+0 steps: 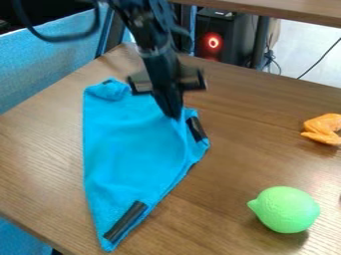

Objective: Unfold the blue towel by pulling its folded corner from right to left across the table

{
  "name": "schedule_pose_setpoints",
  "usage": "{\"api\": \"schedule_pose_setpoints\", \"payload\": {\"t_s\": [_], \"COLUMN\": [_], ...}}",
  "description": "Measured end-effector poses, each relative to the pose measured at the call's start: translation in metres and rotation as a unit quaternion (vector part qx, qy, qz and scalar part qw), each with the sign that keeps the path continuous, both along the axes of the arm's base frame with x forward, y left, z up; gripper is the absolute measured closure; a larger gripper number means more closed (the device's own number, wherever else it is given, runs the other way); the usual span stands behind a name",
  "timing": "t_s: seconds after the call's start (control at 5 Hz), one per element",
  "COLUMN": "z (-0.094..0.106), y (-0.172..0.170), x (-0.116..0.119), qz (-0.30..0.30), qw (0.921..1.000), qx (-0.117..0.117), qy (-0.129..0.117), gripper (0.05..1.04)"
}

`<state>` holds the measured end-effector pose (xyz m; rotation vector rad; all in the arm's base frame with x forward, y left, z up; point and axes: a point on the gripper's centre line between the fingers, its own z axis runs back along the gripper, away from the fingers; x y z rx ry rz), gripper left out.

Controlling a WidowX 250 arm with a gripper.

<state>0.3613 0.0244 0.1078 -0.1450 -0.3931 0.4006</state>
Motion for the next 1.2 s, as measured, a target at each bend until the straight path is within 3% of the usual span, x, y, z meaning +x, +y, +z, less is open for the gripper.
{"api": "schedule_pose_setpoints", "payload": {"t_s": [0.2,0.4,0.8,1.2], "z": [0.031,0.049,0.018,0.033], "y": [0.012,0.032,0.071,0.118], "x": [-0.006,-0.023,-0.081,-0.12], "qz": [0.002,0.005,-0.005,-0.006], "qw": [0.9992,0.9981,0.9989,0.9978], "qx": [-0.019,-0.029,-0.045,-0.058], "qy": [-0.035,-0.054,0.01,0.032], "gripper": [1.033,1.033,1.033,1.033]}}
